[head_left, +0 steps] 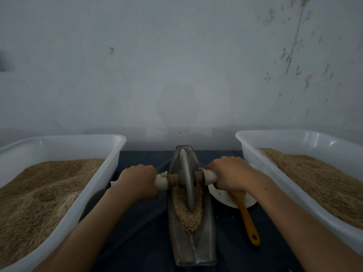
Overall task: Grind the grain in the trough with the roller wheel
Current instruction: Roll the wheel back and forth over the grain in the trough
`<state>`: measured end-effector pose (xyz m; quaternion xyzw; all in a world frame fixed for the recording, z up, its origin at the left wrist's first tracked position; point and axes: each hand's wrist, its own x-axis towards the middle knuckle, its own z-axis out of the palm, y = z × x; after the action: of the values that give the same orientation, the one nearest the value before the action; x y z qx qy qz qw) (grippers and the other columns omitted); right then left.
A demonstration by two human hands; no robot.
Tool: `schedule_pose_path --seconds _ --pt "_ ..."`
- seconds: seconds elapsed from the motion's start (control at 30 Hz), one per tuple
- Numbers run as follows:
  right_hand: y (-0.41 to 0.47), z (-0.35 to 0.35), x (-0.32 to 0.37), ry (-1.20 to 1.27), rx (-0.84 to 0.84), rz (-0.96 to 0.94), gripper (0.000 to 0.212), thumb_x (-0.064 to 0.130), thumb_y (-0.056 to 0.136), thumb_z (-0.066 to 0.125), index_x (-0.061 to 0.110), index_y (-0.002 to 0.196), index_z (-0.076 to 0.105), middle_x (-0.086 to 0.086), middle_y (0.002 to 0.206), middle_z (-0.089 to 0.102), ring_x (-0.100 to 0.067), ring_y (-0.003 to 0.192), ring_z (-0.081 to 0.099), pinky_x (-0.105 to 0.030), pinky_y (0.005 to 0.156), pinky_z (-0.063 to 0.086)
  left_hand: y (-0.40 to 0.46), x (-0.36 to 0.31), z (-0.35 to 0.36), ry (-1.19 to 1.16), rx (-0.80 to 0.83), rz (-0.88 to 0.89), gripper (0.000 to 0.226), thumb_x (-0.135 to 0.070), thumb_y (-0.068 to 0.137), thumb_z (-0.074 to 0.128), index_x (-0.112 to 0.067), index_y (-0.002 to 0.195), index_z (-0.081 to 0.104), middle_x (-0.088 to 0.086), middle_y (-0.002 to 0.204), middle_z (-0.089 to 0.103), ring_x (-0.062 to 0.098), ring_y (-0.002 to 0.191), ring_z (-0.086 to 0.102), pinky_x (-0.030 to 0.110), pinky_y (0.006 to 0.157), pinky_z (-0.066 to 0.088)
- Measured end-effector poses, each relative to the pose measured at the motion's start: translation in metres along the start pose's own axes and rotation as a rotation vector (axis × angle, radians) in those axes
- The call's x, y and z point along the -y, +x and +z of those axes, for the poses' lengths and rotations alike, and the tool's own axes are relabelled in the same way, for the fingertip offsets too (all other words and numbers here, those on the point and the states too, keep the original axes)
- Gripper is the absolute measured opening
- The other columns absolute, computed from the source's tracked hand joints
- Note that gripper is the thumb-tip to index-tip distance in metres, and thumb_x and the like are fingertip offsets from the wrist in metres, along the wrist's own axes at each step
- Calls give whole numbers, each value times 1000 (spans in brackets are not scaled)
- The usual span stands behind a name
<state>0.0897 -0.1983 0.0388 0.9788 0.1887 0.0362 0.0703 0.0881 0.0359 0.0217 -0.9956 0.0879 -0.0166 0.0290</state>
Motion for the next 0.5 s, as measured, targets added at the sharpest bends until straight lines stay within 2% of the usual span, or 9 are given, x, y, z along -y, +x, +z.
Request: schedule_pose_path --seconds 0.07,0.13,0.23,0.37,0.5 --pt "0 -1 0 0 16 -11 18 19 85 59 28 101 61 0 97 65 -16 79 55 -27 62 37 0 0 0 11 11 1 28 -33 78 68 -22 101 59 -8 81 53 11 75 52 26 69 43" --pt "0 3 -1 8 -23 -5 20 20 86 58 28 103 61 0 97 65 -18 85 59 -28 65 39 0 -1 0 30 -26 -10 24 -33 79 66 -22 99 58 -7 82 56 13 75 53 26 68 43" --pt "1 12 -2 24 -151 17 19 21 88 54 27 106 58 0 100 64 -21 92 61 -31 68 40 1 -4 4 50 -195 -7 13 -32 85 57 -23 93 53 -3 97 62 17 87 60 27 70 43" --pt "3 21 -2 45 -255 51 9 22 91 52 24 99 52 0 97 65 -23 88 61 -36 76 49 -2 -9 8 84 -371 -4 12 -33 90 52 -23 97 48 -3 96 61 17 88 60 27 65 36" --pt "1 17 -1 43 -227 39 10 21 89 53 24 98 54 0 97 65 -22 89 61 -35 76 48 -2 -5 7 51 -316 6 13 -32 88 55 -23 97 53 -3 97 62 17 88 61 27 70 43"
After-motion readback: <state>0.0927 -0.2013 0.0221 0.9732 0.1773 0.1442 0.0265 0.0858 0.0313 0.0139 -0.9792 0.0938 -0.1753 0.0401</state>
